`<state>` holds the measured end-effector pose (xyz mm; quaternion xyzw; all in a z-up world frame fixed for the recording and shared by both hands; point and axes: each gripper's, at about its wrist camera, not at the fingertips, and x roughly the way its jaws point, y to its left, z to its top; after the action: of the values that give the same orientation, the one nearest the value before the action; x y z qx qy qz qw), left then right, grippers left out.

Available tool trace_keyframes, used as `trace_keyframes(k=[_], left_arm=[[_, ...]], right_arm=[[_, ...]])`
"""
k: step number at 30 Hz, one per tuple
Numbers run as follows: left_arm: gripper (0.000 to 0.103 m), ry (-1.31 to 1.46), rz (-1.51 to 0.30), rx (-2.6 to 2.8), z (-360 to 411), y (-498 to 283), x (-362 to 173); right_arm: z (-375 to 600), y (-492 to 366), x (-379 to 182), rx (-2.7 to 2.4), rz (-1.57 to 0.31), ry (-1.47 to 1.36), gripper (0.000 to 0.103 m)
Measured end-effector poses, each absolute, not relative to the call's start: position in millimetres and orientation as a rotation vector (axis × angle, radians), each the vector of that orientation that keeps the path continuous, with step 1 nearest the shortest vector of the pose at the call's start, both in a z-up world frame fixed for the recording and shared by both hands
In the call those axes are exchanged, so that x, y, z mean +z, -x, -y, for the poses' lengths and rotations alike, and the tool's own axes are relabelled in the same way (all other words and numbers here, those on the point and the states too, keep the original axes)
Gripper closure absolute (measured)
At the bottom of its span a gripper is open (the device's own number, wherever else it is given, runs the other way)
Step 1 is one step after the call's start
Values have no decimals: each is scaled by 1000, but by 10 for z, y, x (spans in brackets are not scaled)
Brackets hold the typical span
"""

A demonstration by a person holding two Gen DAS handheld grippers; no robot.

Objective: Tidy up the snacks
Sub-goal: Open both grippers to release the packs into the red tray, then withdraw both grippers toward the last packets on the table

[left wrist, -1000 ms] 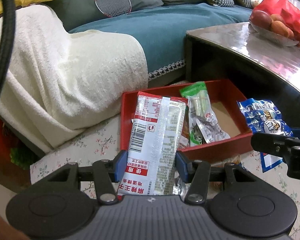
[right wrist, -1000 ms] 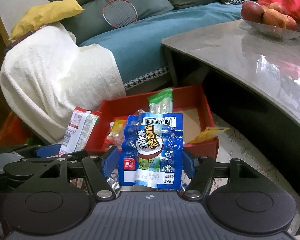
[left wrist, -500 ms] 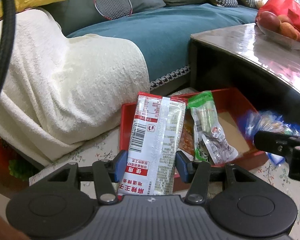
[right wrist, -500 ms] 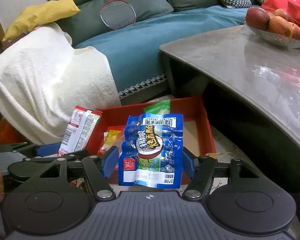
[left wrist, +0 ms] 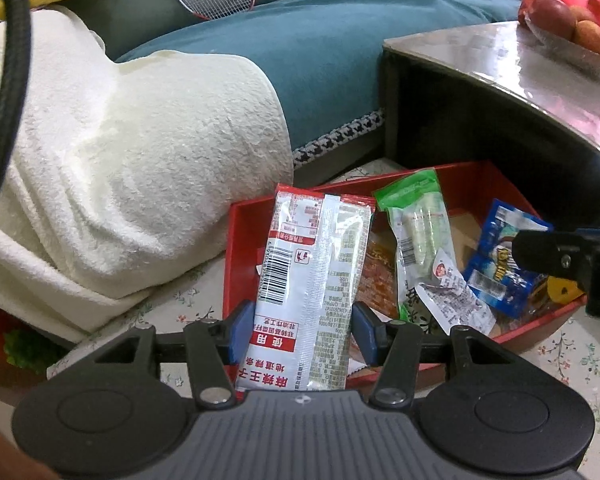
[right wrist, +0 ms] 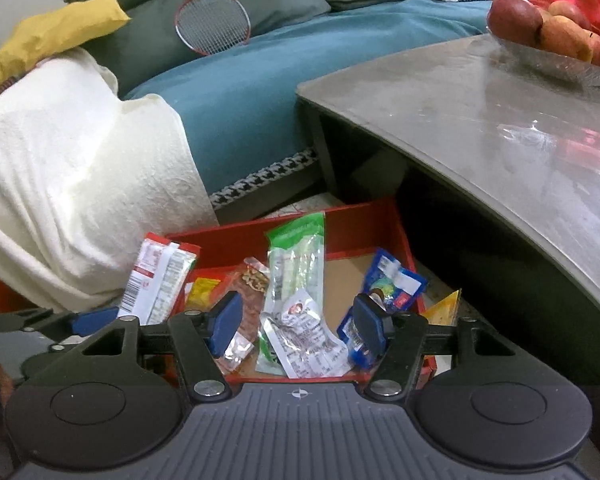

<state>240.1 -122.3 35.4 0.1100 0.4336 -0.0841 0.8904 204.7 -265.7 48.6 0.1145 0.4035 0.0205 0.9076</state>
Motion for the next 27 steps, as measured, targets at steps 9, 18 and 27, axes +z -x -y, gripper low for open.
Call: trace_keyframes(k=[9, 18, 27], left_arm=[[43, -239, -891, -171, 1248, -2434, 355], [42, -241, -889, -176, 1247, -2404, 371], [41, -246, -889, -172, 1253, -2387, 358]], right_arm=[[2631, -2039, 431, 52, -865, -233, 32], [2600, -2029, 393, 60, -882, -221, 29], [2587, -2038, 357, 65, -893, -209, 27]])
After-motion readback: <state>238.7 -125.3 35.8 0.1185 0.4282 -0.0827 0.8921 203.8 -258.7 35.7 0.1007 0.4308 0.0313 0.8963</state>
